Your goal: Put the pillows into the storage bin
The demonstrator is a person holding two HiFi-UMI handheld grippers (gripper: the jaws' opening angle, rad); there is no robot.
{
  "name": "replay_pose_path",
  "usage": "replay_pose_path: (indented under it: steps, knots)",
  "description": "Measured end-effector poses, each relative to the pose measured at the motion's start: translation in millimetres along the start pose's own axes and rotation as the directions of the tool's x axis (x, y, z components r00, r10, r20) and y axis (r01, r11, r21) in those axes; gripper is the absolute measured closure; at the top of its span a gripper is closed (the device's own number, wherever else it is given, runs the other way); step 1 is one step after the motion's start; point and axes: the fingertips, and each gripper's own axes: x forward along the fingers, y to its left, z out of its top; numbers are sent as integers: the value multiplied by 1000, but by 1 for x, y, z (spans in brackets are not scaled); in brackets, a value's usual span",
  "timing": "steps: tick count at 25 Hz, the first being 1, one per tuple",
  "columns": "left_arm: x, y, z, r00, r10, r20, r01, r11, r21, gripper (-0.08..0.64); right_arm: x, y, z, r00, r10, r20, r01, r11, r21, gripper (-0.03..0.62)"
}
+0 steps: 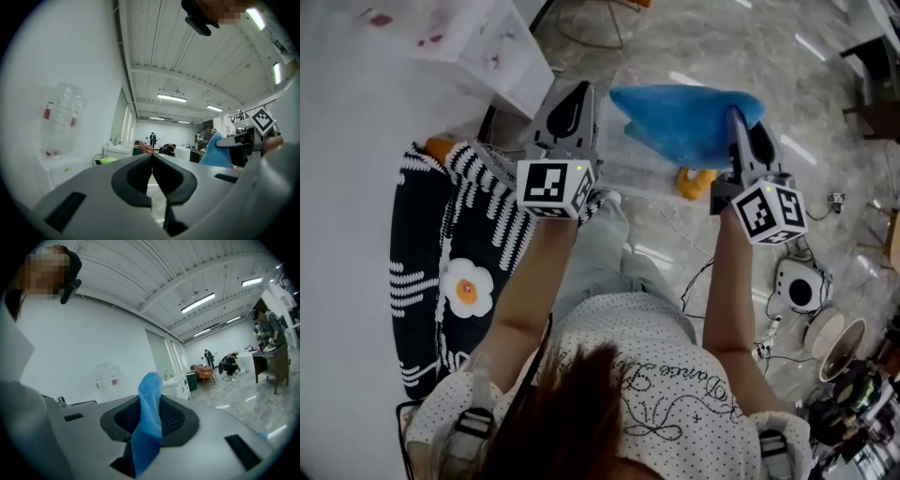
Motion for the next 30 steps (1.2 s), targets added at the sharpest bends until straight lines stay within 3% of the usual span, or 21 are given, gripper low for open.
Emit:
replay_pose_path:
  steps: [9, 14, 21, 30]
  knots:
    - [96, 23, -44, 992, -106, -71, 103, 994, -41, 557, 53, -63, -24, 990, -143, 9, 142, 988, 59, 488]
    - [129, 25, -82, 985, -106, -133, 98, 993, -65, 557, 76, -93, -65, 983, -169, -69, 176, 977, 123, 488]
    - [166, 4, -143, 977, -72, -202, 58, 996, -74, 557, 102, -147, -135, 977, -121, -174, 152, 971, 182, 488]
    - [180, -17, -278, 957, -33, -289, -1, 993, -115, 557, 116, -211, -276, 954, -61, -293, 125, 971, 206, 488]
